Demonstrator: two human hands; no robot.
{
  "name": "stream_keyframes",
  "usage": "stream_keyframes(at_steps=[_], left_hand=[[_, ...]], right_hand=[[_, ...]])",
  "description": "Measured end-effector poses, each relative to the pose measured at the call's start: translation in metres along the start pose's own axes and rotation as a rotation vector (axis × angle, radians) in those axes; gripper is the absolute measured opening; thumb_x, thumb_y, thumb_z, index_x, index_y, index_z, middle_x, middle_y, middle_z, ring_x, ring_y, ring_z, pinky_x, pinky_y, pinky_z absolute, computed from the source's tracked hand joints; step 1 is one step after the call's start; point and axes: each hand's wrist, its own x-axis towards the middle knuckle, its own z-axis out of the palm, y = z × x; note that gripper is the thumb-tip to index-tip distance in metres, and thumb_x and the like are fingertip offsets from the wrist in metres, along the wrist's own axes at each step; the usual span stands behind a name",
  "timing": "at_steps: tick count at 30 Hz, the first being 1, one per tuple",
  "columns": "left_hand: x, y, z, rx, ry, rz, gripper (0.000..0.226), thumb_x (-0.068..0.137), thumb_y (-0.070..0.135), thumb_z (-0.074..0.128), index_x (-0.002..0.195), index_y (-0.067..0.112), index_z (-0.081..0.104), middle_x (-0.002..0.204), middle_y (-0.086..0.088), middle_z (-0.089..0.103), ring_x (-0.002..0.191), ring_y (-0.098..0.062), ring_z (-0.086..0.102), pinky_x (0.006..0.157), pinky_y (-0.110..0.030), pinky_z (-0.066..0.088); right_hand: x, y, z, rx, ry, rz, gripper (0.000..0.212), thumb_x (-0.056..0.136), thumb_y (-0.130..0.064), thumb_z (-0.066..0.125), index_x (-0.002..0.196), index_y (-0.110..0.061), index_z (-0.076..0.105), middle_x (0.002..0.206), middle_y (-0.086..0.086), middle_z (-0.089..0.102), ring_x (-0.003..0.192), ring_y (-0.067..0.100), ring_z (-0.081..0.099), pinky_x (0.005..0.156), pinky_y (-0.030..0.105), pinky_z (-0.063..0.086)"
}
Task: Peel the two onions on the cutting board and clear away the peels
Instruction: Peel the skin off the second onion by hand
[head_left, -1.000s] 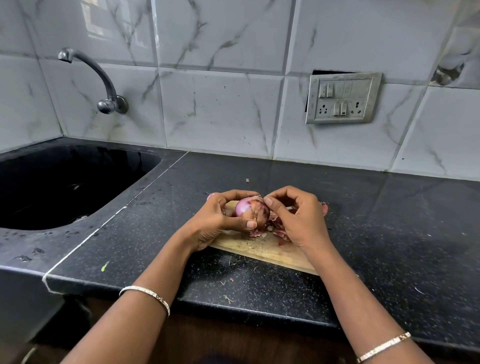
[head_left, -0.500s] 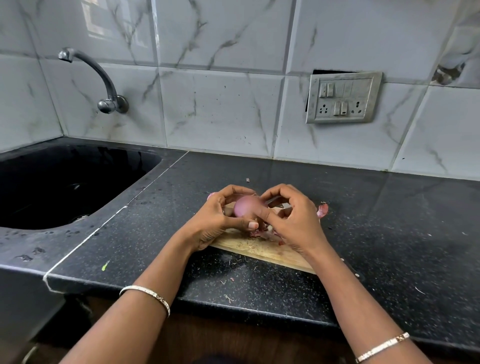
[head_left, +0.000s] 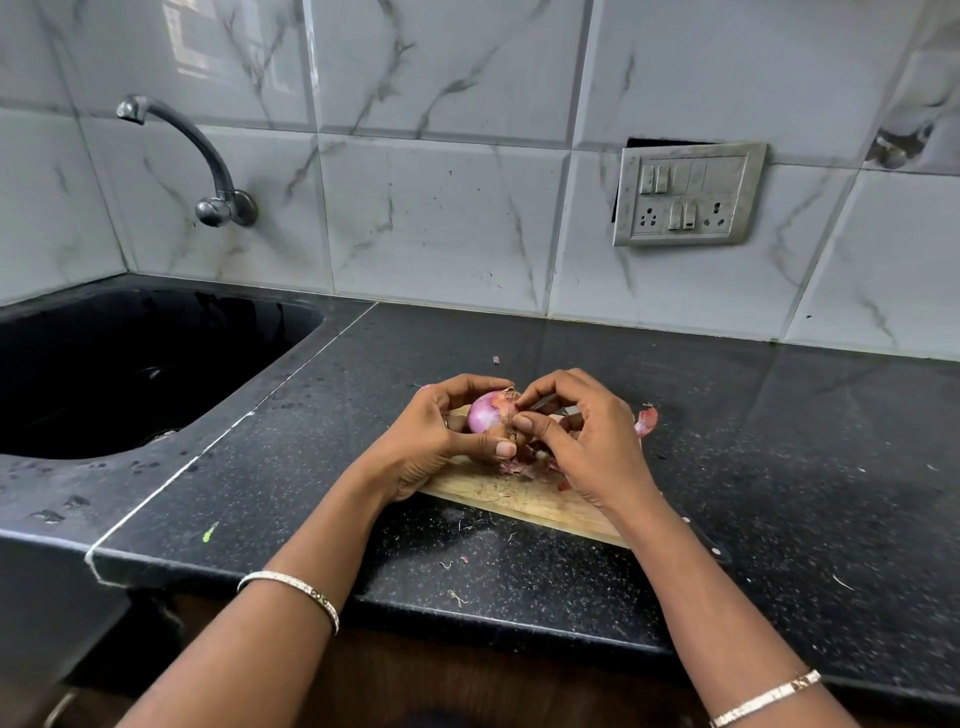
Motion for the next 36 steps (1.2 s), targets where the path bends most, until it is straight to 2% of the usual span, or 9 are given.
stream_keyframes(at_steps=[6,12,17,21,26,29,31,33,36], left_hand=[[-0.0004,0.0006,0.0002,0.04,0.001,0.002,0.065,0.067,-0.015,0.083,0.126,0.007,0.065,0.119,-0.009,0.074,0.106,-0.027,0.072,0.088,-0.034,0.061],[-0.0003,0.0008,0.0011,0.002,0.018,-0.002,0.064,0.069,-0.017,0.082,0.126,0.005,0.064,0.12,-0.012,0.073,0.103,-0.028,0.073,0.083,-0.033,0.062],[-0.0006,-0.0003,0.0003,0.019,0.016,-0.002,0.066,0.066,-0.014,0.084,0.126,0.007,0.065,0.119,-0.011,0.074,0.105,-0.029,0.072,0.088,-0.037,0.061],[-0.0002,-0.0001,0.0003,0.038,0.017,0.002,0.066,0.066,-0.013,0.085,0.126,0.008,0.065,0.12,-0.01,0.074,0.107,-0.028,0.072,0.091,-0.036,0.06],[-0.0006,0.0001,-0.0003,0.054,0.011,0.005,0.065,0.067,-0.014,0.084,0.126,0.007,0.065,0.119,-0.008,0.074,0.107,-0.026,0.072,0.087,-0.032,0.06],[-0.0003,0.0002,0.0001,0.049,0.006,0.003,0.065,0.068,-0.014,0.084,0.127,0.006,0.064,0.119,-0.009,0.074,0.106,-0.025,0.073,0.086,-0.031,0.061],[0.0,0.0003,0.0005,0.018,0.008,-0.007,0.064,0.069,-0.014,0.083,0.127,0.006,0.064,0.119,-0.01,0.074,0.105,-0.027,0.073,0.084,-0.033,0.062],[0.0006,0.0001,0.0012,-0.024,0.023,-0.016,0.063,0.068,-0.009,0.083,0.126,0.005,0.065,0.117,-0.011,0.074,0.102,-0.029,0.073,0.081,-0.036,0.063],[0.0012,0.0002,0.0018,-0.074,0.052,-0.025,0.061,0.067,-0.004,0.083,0.124,0.005,0.064,0.114,-0.012,0.075,0.099,-0.031,0.073,0.081,-0.042,0.064]], right_hand=[[-0.0002,0.002,0.0007,-0.058,-0.007,0.003,0.01,0.081,-0.011,0.082,0.082,-0.017,0.073,0.09,-0.009,0.066,0.085,0.006,0.063,0.074,0.006,0.041],[-0.0009,-0.0004,0.0014,-0.065,-0.004,-0.001,0.012,0.085,-0.013,0.078,0.091,-0.02,0.07,0.092,-0.012,0.066,0.086,0.005,0.064,0.076,0.017,0.048],[-0.0011,-0.0001,0.0013,-0.047,0.004,0.009,0.012,0.083,-0.012,0.079,0.09,-0.019,0.072,0.091,-0.012,0.067,0.086,0.006,0.065,0.077,0.019,0.048],[-0.0004,-0.0012,0.0009,-0.042,0.002,0.018,0.011,0.082,-0.01,0.08,0.084,-0.016,0.072,0.088,-0.01,0.066,0.082,0.008,0.064,0.072,0.012,0.044],[-0.0011,0.0,0.0017,-0.068,-0.027,0.041,0.01,0.084,-0.011,0.079,0.083,-0.017,0.071,0.092,-0.009,0.064,0.087,0.003,0.059,0.073,0.003,0.036],[-0.0011,0.0026,0.0033,-0.114,-0.072,0.019,0.009,0.089,-0.013,0.074,0.086,-0.017,0.067,0.095,-0.007,0.058,0.09,0.003,0.054,0.076,0.007,0.036],[-0.0008,0.0034,0.004,-0.139,-0.083,-0.012,0.01,0.091,-0.01,0.07,0.087,-0.016,0.064,0.096,-0.005,0.055,0.091,0.008,0.053,0.079,0.014,0.038],[-0.0005,0.0038,0.0038,-0.154,-0.088,-0.025,0.01,0.091,-0.008,0.068,0.087,-0.015,0.062,0.097,-0.004,0.054,0.092,0.013,0.052,0.079,0.021,0.039],[-0.0003,0.0034,0.003,-0.165,-0.086,-0.026,0.009,0.093,-0.009,0.066,0.089,-0.015,0.06,0.098,-0.006,0.052,0.092,0.012,0.051,0.08,0.023,0.04]])
